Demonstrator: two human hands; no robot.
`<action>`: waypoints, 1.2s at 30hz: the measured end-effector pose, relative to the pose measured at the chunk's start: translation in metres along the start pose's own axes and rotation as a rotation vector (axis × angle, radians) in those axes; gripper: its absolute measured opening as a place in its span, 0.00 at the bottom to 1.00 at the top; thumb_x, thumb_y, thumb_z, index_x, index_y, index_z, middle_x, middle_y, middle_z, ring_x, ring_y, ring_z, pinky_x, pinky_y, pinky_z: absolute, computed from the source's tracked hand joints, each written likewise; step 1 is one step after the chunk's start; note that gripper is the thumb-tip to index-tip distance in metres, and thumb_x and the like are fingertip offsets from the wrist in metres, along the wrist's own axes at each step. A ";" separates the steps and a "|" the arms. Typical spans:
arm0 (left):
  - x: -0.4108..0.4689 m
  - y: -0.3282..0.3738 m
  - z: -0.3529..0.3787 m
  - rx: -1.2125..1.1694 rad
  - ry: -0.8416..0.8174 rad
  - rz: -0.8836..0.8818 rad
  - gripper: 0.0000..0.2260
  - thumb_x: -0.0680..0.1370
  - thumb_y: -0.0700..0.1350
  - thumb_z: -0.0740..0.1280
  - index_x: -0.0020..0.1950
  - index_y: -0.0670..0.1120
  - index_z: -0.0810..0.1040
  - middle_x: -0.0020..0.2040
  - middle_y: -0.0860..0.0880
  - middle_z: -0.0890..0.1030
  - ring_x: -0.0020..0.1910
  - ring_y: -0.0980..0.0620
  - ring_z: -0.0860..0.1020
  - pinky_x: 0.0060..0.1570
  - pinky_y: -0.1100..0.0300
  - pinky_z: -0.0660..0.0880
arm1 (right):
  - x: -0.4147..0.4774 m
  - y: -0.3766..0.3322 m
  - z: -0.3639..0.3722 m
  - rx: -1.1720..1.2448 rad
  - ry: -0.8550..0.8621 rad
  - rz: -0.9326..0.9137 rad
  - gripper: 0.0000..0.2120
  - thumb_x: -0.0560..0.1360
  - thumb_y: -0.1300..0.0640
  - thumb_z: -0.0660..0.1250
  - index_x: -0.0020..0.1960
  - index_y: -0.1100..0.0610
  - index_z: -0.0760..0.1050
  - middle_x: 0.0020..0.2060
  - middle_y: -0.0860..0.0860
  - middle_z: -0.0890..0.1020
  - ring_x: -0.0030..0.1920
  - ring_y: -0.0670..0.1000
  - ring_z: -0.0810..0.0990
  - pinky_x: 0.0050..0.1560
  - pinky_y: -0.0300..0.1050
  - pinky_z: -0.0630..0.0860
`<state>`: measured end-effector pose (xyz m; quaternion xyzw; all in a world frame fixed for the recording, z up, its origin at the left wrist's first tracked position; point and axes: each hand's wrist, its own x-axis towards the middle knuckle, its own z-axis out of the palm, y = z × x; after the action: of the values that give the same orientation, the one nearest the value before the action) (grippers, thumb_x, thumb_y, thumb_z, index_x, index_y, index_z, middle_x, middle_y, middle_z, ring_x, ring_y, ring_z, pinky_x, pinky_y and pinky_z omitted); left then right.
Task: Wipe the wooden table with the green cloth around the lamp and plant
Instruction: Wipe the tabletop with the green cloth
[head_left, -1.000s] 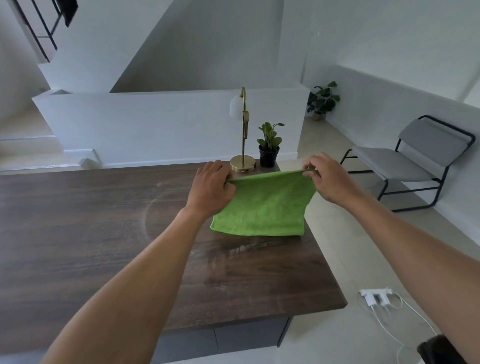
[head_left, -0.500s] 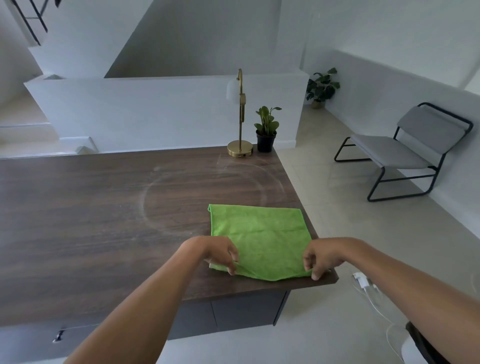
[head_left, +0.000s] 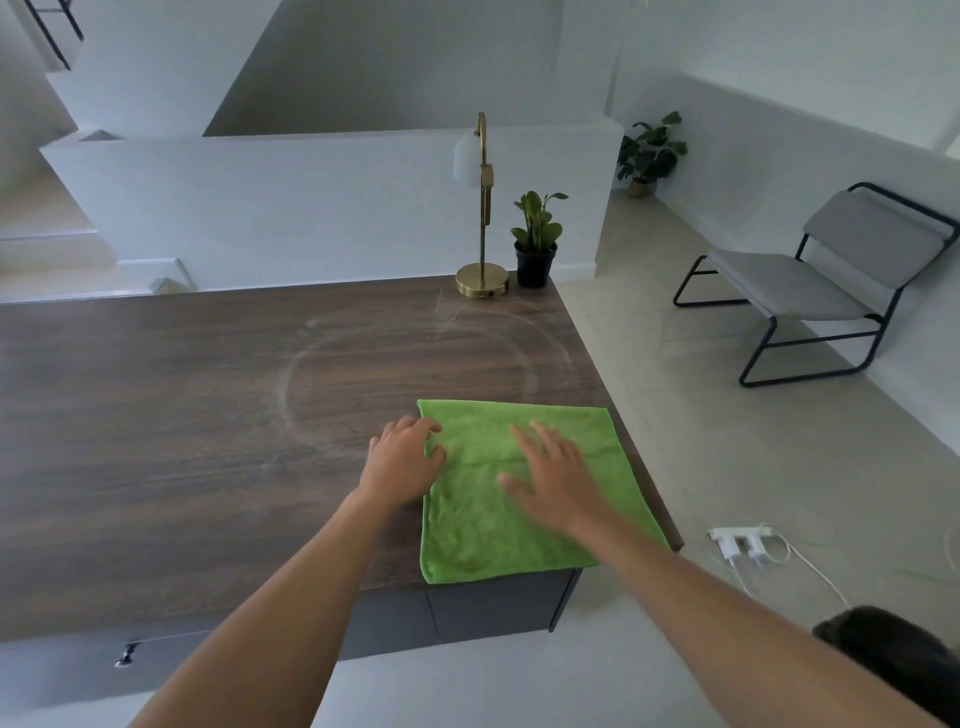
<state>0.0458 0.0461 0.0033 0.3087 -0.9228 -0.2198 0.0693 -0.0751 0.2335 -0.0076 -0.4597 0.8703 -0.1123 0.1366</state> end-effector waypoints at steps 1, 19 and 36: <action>-0.001 -0.005 0.004 0.014 0.027 -0.001 0.17 0.78 0.51 0.63 0.67 0.49 0.73 0.62 0.49 0.75 0.64 0.46 0.70 0.65 0.46 0.65 | -0.004 -0.006 0.015 -0.049 -0.005 0.002 0.35 0.78 0.32 0.45 0.80 0.47 0.44 0.79 0.54 0.44 0.79 0.58 0.42 0.77 0.60 0.42; 0.010 -0.030 0.025 0.022 0.147 0.044 0.20 0.81 0.56 0.57 0.68 0.46 0.71 0.65 0.44 0.73 0.65 0.43 0.69 0.64 0.44 0.62 | 0.007 -0.005 0.031 -0.237 0.044 0.151 0.36 0.76 0.29 0.37 0.79 0.43 0.40 0.77 0.53 0.39 0.77 0.64 0.37 0.70 0.70 0.32; 0.069 -0.042 0.030 0.093 0.123 0.127 0.22 0.77 0.58 0.54 0.61 0.46 0.76 0.60 0.45 0.74 0.62 0.43 0.69 0.61 0.45 0.62 | -0.004 -0.014 0.035 -0.222 0.057 0.126 0.37 0.75 0.26 0.38 0.79 0.42 0.44 0.79 0.49 0.40 0.78 0.58 0.36 0.72 0.69 0.33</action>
<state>0.0060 -0.0144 -0.0428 0.2656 -0.9437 -0.1524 0.1253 -0.0504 0.2268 -0.0359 -0.4131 0.9080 -0.0193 0.0669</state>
